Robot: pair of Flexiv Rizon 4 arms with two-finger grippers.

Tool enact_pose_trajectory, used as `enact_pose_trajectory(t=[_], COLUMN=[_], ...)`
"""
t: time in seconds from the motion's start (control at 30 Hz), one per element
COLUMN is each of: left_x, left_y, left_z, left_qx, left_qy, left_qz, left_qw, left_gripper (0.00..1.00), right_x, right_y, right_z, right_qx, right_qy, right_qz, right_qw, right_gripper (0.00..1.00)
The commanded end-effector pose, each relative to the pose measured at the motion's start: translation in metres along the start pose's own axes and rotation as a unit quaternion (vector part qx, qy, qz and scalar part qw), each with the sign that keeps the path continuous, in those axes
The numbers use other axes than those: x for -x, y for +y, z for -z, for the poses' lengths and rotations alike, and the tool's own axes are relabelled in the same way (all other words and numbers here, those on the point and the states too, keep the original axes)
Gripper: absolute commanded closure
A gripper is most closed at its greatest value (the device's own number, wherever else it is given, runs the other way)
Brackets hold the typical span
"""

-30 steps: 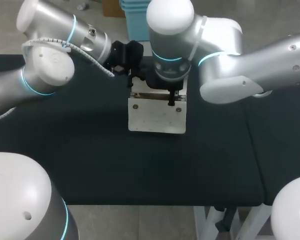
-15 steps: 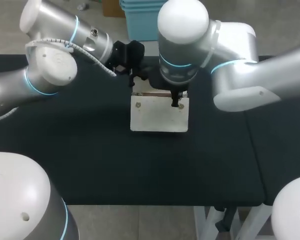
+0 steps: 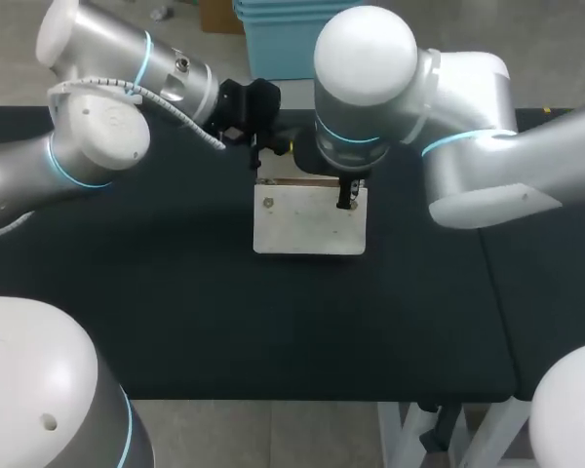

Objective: Pick up the bag, open it, inspect its contents, close it, and place it on the opposite side

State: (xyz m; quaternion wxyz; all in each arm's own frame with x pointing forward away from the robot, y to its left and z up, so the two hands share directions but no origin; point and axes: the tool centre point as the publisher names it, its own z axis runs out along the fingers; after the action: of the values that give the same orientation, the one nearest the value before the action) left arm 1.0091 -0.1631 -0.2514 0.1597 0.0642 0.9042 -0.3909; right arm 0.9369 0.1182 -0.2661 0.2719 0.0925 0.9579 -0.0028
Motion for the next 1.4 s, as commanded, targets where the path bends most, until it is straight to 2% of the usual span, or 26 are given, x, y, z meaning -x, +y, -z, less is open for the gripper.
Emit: enact_pose_trajectory(t=[0.03,0.17,0.23,0.33,0.37,0.63,1.13,1.23,1.4], left_x=[-0.001,0.001,0.000,-0.004,-0.005,-0.008,-0.008,-0.013,-0.016], left_y=[0.007,0.019,0.022,0.026,0.027,0.034,0.034,0.038,0.049], left_z=[-0.010,-0.021,-0.024,-0.029,-0.031,-0.035,-0.035,-0.038,-0.042], left_qx=[-0.005,0.003,-0.008,-0.005,-0.001,-0.023,-0.023,-0.019,-0.008], left_qy=[-0.016,-0.040,-0.045,-0.061,-0.068,-0.082,-0.082,-0.101,-0.130], left_qz=[-0.010,-0.024,-0.036,-0.065,-0.075,-0.122,-0.122,-0.149,-0.176], left_qw=[1.000,0.999,0.998,0.996,0.995,0.989,0.989,0.983,0.976], left_gripper=[1.00,1.00,1.00,1.00,1.00,1.00,1.00,1.00,1.00], right_x=[-0.011,-0.020,-0.025,-0.032,-0.035,-0.051,-0.052,-0.064,-0.086], right_y=[-0.007,-0.008,-0.008,-0.008,-0.008,-0.007,-0.003,0.007,0.012], right_z=[0.005,0.001,0.000,-0.001,-0.002,-0.014,-0.016,-0.022,-0.032], right_qx=[0.012,0.021,0.028,0.035,0.037,0.048,0.056,0.052,0.049], right_qy=[-0.015,-0.019,-0.024,-0.030,-0.032,-0.032,-0.032,-0.045,-0.054], right_qz=[0.003,0.005,0.008,0.012,0.012,0.002,0.010,0.012,0.007], right_qw=[1.000,1.000,0.999,0.999,0.999,0.998,0.998,0.998,0.997], right_gripper=[1.00,1.00,0.97,0.97,1.00,1.00,1.00,1.00,1.00])
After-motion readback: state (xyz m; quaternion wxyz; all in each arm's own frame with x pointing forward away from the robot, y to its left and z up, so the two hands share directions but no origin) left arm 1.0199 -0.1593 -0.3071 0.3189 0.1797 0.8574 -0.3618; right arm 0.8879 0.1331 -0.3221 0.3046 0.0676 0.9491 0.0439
